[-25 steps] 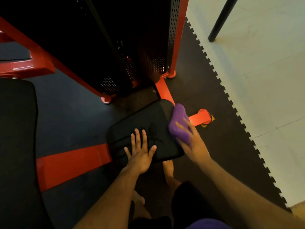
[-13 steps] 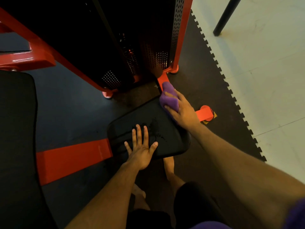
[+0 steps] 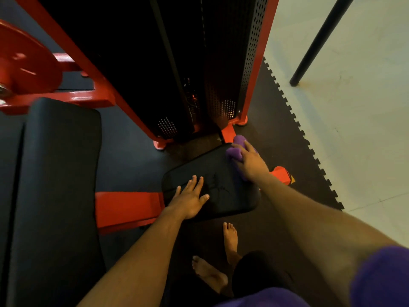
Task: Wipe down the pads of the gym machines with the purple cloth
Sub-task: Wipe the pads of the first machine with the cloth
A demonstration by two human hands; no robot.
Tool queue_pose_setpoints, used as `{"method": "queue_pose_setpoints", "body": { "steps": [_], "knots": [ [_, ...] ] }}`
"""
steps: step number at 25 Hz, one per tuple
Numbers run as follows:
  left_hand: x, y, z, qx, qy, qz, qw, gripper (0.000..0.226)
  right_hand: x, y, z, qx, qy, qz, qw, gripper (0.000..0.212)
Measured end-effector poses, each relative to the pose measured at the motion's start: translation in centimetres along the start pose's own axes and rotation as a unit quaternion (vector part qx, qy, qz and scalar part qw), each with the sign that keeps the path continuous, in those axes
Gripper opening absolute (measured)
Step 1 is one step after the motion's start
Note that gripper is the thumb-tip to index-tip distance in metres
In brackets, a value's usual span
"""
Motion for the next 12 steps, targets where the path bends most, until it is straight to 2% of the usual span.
{"method": "queue_pose_setpoints", "body": {
  "steps": [3,6,8,12],
  "knots": [
    [2.6,-1.4,-4.4,-0.051,0.121,0.098,0.986,0.069,2.8,0.2,-2.3,0.029,-0.017,-0.027,0.999,0.045],
    [6.4,-5.6,-9.5,-0.081,0.254,0.187,0.945,0.071,5.2,-0.1,-6.9,0.067,-0.031,-0.034,0.997,0.047],
    [8.3,-7.5,-12.6,-0.065,0.329,0.244,0.91,0.076,6.5,-0.9,-7.6,0.094,-0.036,-0.063,0.993,0.053],
    [10.2,-5.6,-15.7,-0.014,0.387,0.323,0.864,0.074,9.3,-2.5,-1.6,0.14,-0.055,-0.105,0.983,0.066]
  ]
}}
Point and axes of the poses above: each hand's wrist, its own z-axis towards the middle knuckle, its own x-axis out of the back of the hand, y = z × x, the point moved 2 cm from there along z, towards the middle knuckle, and after that the axes turned 15 degrees about -z, right-handed, at the moved point
